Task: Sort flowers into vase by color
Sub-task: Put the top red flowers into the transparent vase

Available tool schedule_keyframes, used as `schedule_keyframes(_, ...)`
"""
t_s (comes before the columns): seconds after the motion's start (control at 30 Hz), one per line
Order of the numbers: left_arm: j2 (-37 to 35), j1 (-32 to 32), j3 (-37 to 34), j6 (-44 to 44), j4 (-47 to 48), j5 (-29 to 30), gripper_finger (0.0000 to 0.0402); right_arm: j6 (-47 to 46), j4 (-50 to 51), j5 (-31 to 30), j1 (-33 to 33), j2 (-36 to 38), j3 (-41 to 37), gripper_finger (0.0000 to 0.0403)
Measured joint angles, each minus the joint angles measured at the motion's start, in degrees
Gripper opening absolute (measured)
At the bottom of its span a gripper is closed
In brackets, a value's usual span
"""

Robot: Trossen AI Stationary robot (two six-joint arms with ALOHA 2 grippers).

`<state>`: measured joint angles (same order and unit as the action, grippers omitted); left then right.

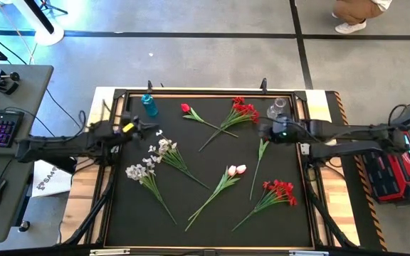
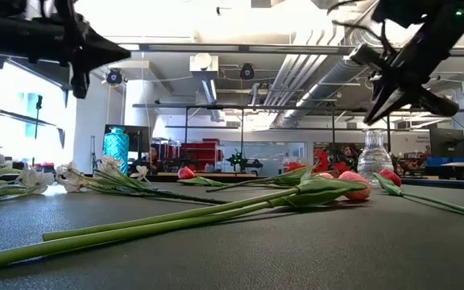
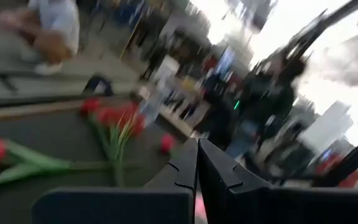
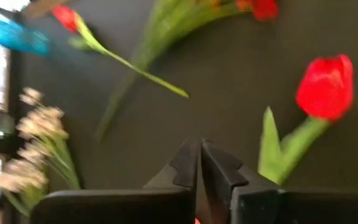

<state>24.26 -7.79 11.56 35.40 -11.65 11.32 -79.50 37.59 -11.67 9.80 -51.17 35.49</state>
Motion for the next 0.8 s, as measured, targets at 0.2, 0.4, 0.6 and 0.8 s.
schedule_keyframes(0.2, 11.44, -0.02, 4.70, 0.25, 4.52, -2.60, 0.0009, -0.86, 1.54, 9.74, 1.10, -8.90, 0.81, 0.0107)
schedule_keyframes(0.4, 17.65, -0.02, 5.84, 3.76, 5.02, -5.90, 0.0058, -9.83, 3.00, 11.40, 0.52, -15.99, 0.23, 0.0216)
schedule_keyframes(0.6, 19.84, -0.02, 5.85, 4.98, 9.30, -9.03, 0.0082, -12.06, 4.07, 8.78, -0.03, -20.72, 0.23, 0.0232)
schedule_keyframes(0.8, 20.34, -0.02, 5.85, 4.98, 10.80, -9.13, 0.0077, -11.98, 2.47, 8.54, 0.32, -25.39, 0.23, 0.0185)
